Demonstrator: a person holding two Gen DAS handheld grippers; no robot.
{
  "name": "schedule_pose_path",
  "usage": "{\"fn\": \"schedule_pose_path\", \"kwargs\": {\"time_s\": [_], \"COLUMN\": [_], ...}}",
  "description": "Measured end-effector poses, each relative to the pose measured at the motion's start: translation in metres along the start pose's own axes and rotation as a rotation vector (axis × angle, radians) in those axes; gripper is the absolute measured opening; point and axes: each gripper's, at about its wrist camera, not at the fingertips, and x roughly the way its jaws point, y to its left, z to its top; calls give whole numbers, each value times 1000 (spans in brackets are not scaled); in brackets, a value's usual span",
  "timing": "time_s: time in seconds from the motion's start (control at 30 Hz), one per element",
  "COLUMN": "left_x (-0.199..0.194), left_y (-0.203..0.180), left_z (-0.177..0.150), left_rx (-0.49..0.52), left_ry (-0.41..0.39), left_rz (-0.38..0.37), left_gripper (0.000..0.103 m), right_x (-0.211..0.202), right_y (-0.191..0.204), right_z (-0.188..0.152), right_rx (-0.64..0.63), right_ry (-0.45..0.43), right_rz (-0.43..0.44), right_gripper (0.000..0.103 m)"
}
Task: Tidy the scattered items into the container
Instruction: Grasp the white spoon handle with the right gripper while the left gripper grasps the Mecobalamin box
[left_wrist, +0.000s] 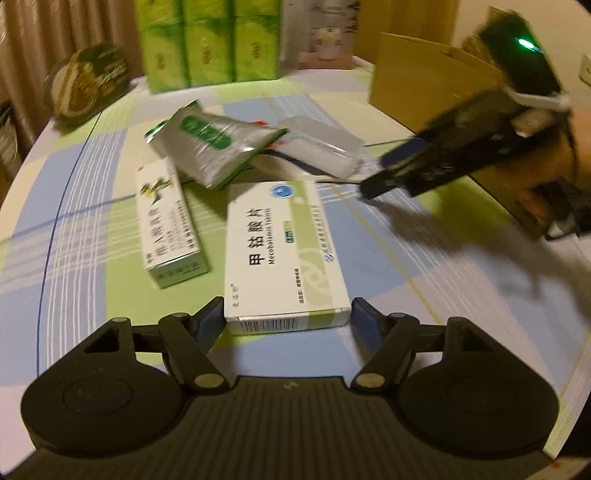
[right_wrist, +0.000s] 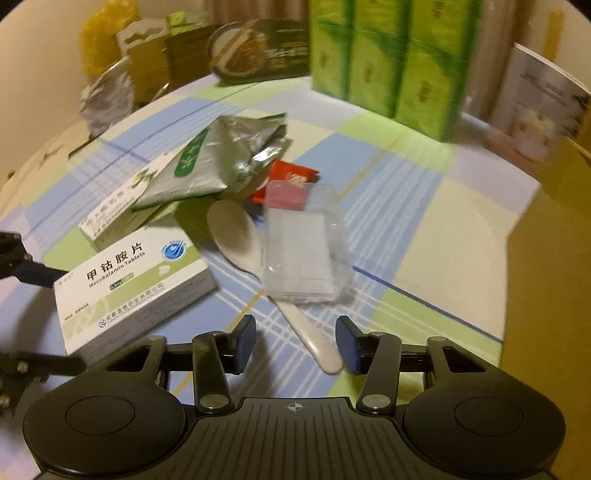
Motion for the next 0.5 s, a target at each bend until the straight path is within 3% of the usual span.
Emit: {"fn": "schedule_pose_path", "kwargs": {"time_s": [0.07, 0.1, 0.13, 0.3, 0.5], "left_x": [3, 5, 6, 11, 10], "left_y": [-4, -3, -2, 0, 0], "left_z": [0, 1, 2, 8, 8], "left_rx": [17, 12, 1, -34, -53], "left_ry": [-8, -12, -18, -32, -10], "left_rz": [11, 15, 18, 17, 38], "left_gripper": [71, 71, 74, 76, 71], "right_x": [4, 5, 4, -6, -36], "right_y": [0, 0, 2, 19, 39], "right_z": [-1, -1, 0, -7, -38], "right_rx": [-1, 8, 10, 1, 118], "right_ry": [-1, -1, 2, 47, 89], "right_rz": [14, 21, 19, 28, 77], "right_gripper": [39, 30, 14, 8, 7]}}
